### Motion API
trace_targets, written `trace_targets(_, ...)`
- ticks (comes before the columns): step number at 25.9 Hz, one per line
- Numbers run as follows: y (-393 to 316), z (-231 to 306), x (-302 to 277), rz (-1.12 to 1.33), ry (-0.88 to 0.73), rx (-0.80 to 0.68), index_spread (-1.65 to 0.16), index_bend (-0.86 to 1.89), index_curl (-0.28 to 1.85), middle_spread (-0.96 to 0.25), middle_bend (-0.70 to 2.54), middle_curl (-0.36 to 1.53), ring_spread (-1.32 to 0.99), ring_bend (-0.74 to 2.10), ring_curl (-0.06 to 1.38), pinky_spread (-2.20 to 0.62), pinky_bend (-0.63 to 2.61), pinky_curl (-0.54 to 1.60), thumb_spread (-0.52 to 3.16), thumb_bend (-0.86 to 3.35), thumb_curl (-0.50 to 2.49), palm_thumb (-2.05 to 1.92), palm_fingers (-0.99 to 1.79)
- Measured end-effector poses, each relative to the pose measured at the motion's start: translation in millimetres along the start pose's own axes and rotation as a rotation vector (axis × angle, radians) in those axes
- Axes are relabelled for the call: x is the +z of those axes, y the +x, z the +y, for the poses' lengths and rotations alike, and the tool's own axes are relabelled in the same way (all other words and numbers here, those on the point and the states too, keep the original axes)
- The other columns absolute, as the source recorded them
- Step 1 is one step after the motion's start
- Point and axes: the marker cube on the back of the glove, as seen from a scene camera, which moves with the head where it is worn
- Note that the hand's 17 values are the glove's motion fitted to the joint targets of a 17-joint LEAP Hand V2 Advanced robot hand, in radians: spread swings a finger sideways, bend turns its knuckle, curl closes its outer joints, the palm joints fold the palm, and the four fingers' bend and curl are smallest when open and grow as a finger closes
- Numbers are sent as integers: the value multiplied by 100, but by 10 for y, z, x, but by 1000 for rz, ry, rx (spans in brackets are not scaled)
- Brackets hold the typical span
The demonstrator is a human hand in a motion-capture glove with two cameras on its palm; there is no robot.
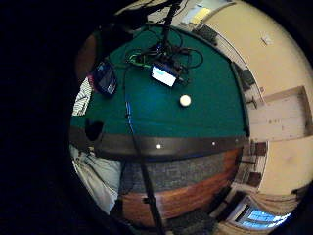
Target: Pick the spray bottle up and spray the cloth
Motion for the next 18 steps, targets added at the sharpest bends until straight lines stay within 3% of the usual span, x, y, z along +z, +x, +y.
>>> trace_targets(6,9,24,318,-98,10,-24,-42,12,16,-7,22,29,-6,46,26,23,54,31,94,-3,28,36,23)
trace_targets(18,89,44,639,-643,81,-40,-42,13,18,-8,20,31,-8,48,27,23,53,32,95,-2,30,40,27)
